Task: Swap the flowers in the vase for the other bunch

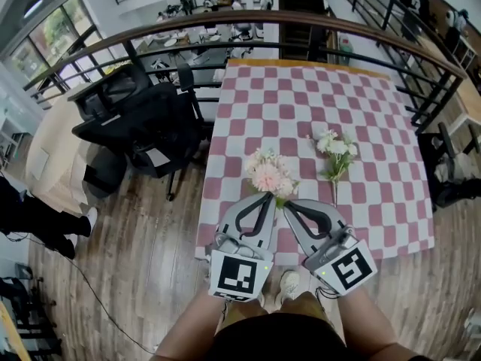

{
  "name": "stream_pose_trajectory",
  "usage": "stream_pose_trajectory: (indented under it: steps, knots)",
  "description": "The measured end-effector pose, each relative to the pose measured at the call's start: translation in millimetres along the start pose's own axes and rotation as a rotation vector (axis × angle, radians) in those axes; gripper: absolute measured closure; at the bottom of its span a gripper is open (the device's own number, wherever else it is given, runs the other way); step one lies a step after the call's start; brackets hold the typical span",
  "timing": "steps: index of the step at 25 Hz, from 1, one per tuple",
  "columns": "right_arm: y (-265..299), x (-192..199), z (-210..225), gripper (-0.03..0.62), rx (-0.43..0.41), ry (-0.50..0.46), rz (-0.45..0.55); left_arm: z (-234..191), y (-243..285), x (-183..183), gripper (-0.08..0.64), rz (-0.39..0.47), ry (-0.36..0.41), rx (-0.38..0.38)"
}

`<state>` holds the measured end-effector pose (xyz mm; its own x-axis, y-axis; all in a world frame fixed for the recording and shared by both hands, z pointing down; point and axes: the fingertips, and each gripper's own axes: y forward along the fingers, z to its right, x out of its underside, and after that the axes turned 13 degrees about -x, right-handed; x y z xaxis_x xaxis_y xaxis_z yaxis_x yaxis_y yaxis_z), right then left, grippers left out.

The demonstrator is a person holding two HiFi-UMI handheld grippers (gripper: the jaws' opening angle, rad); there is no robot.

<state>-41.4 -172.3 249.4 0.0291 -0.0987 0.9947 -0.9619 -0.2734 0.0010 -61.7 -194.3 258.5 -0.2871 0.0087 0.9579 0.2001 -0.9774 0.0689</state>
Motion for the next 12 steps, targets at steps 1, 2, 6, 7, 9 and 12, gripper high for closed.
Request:
stream_pose_trajectory:
  steps: [1, 2, 6, 7, 9, 12]
  knots:
    - [0, -3, 1, 0.56, -0.001, -0.004, 0.006, 0, 1, -3, 0.551, 0.01, 0.008, -0.004]
    - [-1, -5, 1, 0.56, -0.001, -0.006, 0.012, 0, 1, -6, 0.551, 0.018, 0.013, -0.008]
    - [-5, -5, 2, 0.56, -0.002, 0.012, 0.024, 0, 0, -17, 0.551, 0.045, 0.006, -0.019]
    - [-6, -5, 2, 0.56, -0.007, 0.011, 0.019, 0, -1, -20, 0.551, 0.053, 0.003, -0.018]
    - [-7, -9, 2, 0.56, -0.011, 0.001, 0.018, 2, -2, -26, 0.551, 0.072, -0.016, -0.008]
    - [-7, -17, 6, 0.56, -0.001, -0.005, 0.034, 2, -4, -33, 0.551, 0.09, -0.046, 0.003]
